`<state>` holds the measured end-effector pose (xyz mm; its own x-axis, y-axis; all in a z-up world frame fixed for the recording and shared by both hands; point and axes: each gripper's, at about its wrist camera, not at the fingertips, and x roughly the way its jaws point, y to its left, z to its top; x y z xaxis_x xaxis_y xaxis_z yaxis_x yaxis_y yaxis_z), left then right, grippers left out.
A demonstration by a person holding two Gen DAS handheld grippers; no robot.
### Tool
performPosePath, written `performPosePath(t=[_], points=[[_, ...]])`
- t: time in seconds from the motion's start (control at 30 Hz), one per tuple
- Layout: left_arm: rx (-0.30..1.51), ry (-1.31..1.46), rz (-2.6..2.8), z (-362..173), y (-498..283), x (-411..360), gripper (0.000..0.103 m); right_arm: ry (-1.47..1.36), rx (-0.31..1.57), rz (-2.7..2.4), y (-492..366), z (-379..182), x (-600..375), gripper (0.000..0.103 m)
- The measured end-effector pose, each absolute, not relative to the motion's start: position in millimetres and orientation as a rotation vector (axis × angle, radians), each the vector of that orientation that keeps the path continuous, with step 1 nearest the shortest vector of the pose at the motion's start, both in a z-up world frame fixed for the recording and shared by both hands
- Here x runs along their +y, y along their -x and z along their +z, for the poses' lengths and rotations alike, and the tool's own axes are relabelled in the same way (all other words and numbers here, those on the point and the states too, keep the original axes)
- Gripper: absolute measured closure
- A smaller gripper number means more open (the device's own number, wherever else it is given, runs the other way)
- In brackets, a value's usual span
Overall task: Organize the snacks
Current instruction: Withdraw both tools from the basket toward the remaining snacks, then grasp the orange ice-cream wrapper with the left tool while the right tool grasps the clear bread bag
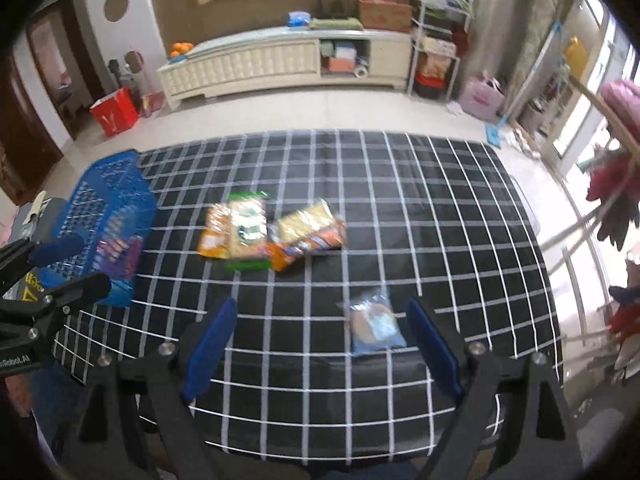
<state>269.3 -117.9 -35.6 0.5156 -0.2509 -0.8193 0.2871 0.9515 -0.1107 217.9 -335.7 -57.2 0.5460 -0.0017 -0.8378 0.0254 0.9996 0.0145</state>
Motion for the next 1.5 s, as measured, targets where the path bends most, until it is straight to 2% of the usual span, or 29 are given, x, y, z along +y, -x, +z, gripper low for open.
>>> performPosePath(t=[0.33, 0.73, 0.97, 1.27, 1.37, 1.5], points=[[1.106, -0.024, -0.358, -107.2, -293.9, -182.2, 0.032, -0.038, 1.128, -0.041, -235.1, -128.4, -384.7, 0.010], [1.242, 0.000, -0.310, -182.0, -333.0, -182.7, 0.032, -0.062, 1.265, -0.020, -269.2, -206.3, -400.4, 0.009], [1.281, 0.003, -0.335, -199.9, -338.4, -181.1, 0.032, -0.032, 1.293, -0.013, -277.1, -221.4, -395.7, 0.009], [1.267, -0.035, -0.351, -196.9, -336.9, -177.0, 0.032, 0.002, 1.300, -0.047, -280.4, -230.9, -401.5, 0.009], [1.251, -0.056, -0.346, -191.4, -335.9, -175.1, 0.032, 0.003, 1.290, -0.034, -272.9, -231.2, -400.0, 0.016], [1.255, -0.049, -0.327, -188.5, -337.8, -172.9, 0.032, 0.022, 1.269, -0.018, -260.3, -229.5, -390.3, 0.031]])
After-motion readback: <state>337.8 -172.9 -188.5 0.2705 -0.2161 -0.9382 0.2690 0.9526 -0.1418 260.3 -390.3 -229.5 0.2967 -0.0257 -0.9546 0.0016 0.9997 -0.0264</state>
